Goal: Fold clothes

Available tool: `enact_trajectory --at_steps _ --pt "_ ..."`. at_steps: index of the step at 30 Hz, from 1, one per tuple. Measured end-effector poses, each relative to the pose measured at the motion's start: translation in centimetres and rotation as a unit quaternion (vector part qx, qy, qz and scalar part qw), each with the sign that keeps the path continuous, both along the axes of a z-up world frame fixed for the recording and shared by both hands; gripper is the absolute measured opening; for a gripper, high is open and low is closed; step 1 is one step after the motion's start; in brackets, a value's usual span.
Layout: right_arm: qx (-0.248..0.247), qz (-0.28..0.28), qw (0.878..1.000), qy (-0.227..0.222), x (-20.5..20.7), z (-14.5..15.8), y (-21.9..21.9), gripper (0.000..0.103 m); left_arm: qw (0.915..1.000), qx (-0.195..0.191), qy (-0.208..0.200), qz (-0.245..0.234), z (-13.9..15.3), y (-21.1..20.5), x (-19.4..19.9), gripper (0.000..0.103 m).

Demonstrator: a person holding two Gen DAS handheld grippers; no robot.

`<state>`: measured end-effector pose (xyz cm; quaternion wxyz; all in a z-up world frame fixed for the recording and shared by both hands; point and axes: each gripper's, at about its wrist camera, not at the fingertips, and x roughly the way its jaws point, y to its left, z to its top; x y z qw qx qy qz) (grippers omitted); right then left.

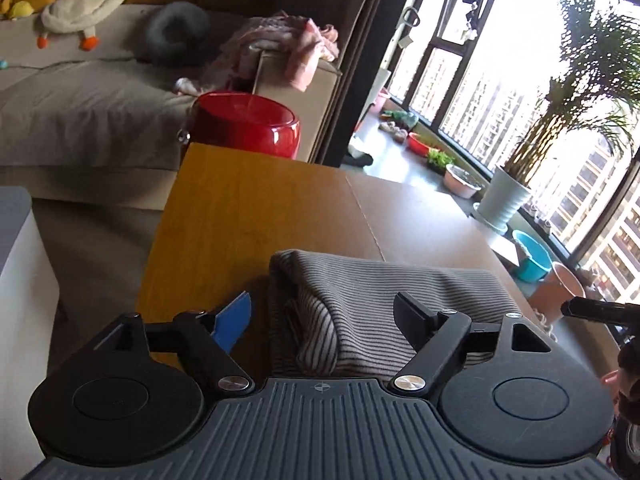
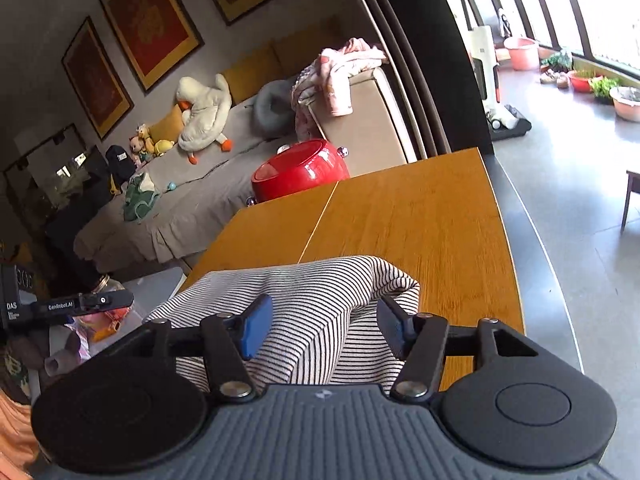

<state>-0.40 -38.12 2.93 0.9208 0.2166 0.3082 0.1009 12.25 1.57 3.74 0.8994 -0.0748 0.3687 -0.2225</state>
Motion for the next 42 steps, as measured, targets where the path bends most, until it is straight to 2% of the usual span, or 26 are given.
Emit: enact_trajectory --at_steps 4,5,6,12,17,20,21,22,24,26,30,32,35,36,38,40,42 --pt "0.023 0.0 0.998 0.051 2.9 -3.8 1.7 0.061 0.9978 0.028 0.061 -0.003 -3.3 -3.3 1.9 0.083" --pt "0.026 0.005 0.998 0.062 3.5 -4.8 2.2 0.061 0.9971 0.032 0.069 -0.009 -4.1 -4.0 2.3 0.083" --pt "0.028 0.009 0.997 0.073 4.0 -5.8 2.7 0.061 0.9969 0.034 0.07 -0.012 -4.7 -4.7 2.6 0.079" --pt "0.003 0.029 0.999 0.043 7.4 -6.9 3.3 0.053 0.9987 0.03 0.04 -0.011 -5.7 -7.6 6.4 0.072" --pt "-0.033 0.004 0.999 0.01 12.5 -7.2 1.3 0.053 0.9996 0.023 0.014 -0.006 -5.9 -10.1 9.9 0.068" --pt "-0.049 -0.014 0.999 -0.008 15.0 -7.5 0.1 0.05 0.9999 0.015 -0.001 -0.005 -6.1 -11.3 11.4 0.058" --pt "-0.041 -0.02 0.999 -0.011 15.6 -7.6 -0.4 0.047 1.0 0.008 -0.004 -0.003 -6.0 -11.5 11.7 0.05" --pt "-0.028 -0.026 0.999 -0.012 16.0 -7.5 -0.8 0.039 1.0 -0.002 -0.006 -0.004 -5.7 -11.4 11.7 0.039" --pt "-0.015 -0.032 0.999 -0.018 15.8 -6.9 -1.0 0.031 0.9997 -0.013 -0.013 -0.013 -4.5 -10.7 10.9 0.033" --pt "-0.018 -0.022 0.999 -0.033 14.7 -5.7 -0.6 0.028 0.9993 -0.023 -0.02 -0.024 -3.4 -10.0 9.9 0.032" --pt "-0.05 -0.013 0.998 -0.029 13.4 -6.0 -0.1 0.028 0.9981 -0.038 -0.032 -0.035 -2.0 -8.2 6.8 0.032" --pt "-0.067 -0.01 0.997 -0.026 12.8 -6.4 0.1 0.028 0.9984 -0.034 -0.03 -0.033 -2.6 -7.9 5.9 0.032" --pt "-0.093 -0.005 0.995 -0.02 12.0 -6.9 0.4 0.029 0.9996 -0.019 -0.003 -0.022 -5.3 -8.0 5.6 0.033" --pt "-0.102 -0.003 0.995 -0.018 11.7 -7.0 0.5 0.03 0.9996 -0.02 -0.006 -0.022 -6.0 -7.9 5.4 0.038" --pt "-0.119 0.0 0.993 -0.015 11.1 -7.3 0.7 0.049 0.9995 -0.023 -0.008 -0.019 -6.7 -7.6 5.1 0.04" --pt "-0.11 -0.01 0.994 -0.015 10.9 -7.2 0.0 0.051 0.9995 -0.031 -0.005 -0.008 -5.9 -6.9 4.9 0.046" --pt "-0.132 -0.01 0.991 -0.018 10.7 -6.8 0.2 0.052 0.9993 -0.037 -0.007 0.003 -5.0 -6.3 4.7 0.044"
